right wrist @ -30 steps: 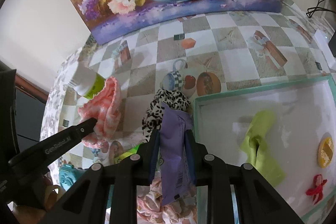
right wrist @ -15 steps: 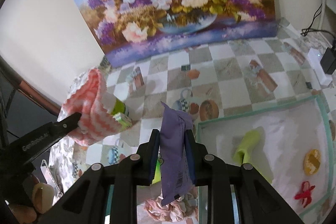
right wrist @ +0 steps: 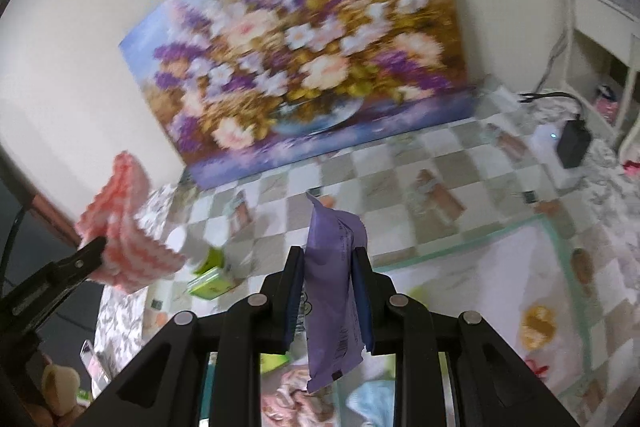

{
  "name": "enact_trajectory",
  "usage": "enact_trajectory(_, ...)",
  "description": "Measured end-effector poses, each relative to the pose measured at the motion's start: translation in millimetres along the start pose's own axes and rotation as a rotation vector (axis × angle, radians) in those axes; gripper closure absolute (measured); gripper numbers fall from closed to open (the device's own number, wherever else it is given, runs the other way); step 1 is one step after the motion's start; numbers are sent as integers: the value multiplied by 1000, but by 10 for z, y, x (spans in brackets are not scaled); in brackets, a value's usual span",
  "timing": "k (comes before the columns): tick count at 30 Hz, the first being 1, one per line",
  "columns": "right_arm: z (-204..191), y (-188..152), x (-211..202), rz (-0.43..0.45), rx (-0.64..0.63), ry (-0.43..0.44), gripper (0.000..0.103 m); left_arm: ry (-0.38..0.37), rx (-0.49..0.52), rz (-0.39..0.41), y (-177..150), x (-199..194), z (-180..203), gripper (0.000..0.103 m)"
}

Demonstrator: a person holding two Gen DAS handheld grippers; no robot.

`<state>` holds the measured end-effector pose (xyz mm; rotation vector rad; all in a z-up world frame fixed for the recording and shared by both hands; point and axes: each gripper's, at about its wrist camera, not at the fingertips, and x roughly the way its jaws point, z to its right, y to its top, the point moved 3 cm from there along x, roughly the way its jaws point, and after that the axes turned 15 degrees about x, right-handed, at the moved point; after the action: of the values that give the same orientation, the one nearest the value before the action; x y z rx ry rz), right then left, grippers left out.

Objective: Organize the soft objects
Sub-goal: 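Carry both items over the tray and open both tools to drop them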

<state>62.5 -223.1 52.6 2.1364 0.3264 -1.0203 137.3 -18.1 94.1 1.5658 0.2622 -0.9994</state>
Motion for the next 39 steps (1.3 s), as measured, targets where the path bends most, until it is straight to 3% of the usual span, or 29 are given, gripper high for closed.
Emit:
enact_trajectory(10,790,328,-202,89,123,-182,77,-78,121,-19,-66,130,692,91)
enact_trajectory(16,1115,397,-219,94,175,-244,77,-106,209,-92,-227,373,1104,91)
enact_trajectory(22,1266,370,-77,55,191,-271,77,-92,235,-205,-486,753,1251,91)
enact_trajectory(31,1470,210,308,-53,182,-351,77,-158,169,-399,-989,1372,1305,91)
enact_trajectory(39,1628,110,539,-112,178,-407,77,-222,196,-494,-1246,1574,1528,91)
